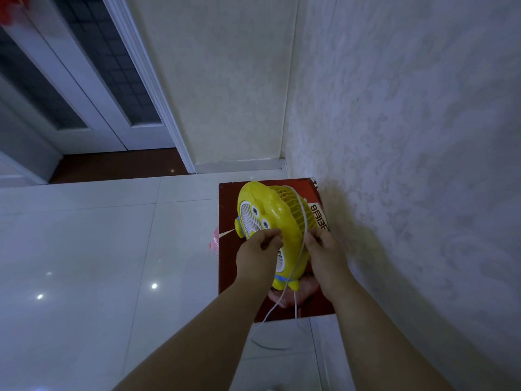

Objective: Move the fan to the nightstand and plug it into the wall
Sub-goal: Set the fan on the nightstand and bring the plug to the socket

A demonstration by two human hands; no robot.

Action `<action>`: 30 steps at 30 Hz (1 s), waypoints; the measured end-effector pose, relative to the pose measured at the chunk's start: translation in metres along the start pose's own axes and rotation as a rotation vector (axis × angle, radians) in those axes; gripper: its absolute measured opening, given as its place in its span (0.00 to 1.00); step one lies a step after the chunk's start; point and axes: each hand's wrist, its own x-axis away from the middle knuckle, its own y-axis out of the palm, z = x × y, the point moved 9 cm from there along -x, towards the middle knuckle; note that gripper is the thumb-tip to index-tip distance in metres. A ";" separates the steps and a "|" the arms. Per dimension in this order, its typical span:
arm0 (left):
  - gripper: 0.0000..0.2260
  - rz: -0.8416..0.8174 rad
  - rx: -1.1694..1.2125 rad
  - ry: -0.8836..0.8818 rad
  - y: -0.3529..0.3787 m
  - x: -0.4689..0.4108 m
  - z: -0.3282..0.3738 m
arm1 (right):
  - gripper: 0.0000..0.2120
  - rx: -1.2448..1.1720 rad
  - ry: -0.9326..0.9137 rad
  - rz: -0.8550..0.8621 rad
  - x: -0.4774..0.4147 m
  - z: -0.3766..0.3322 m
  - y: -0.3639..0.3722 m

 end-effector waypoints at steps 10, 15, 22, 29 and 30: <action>0.07 -0.249 0.035 -0.016 0.033 0.023 -0.009 | 0.12 -0.274 -0.036 -0.144 0.011 -0.026 0.010; 0.07 -0.257 -0.005 -0.008 0.021 0.025 -0.017 | 0.10 -0.573 0.002 -0.244 0.011 -0.044 0.018; 0.08 -0.118 -0.131 -0.128 -0.033 0.029 -0.073 | 0.09 -0.772 0.017 -0.370 0.003 -0.096 0.032; 0.06 0.080 0.159 -0.313 -0.082 0.034 -0.110 | 0.07 -0.808 -0.021 -0.369 0.008 -0.130 0.045; 0.06 0.113 0.180 -0.319 -0.089 0.034 -0.112 | 0.07 -0.836 -0.026 -0.375 0.010 -0.132 0.047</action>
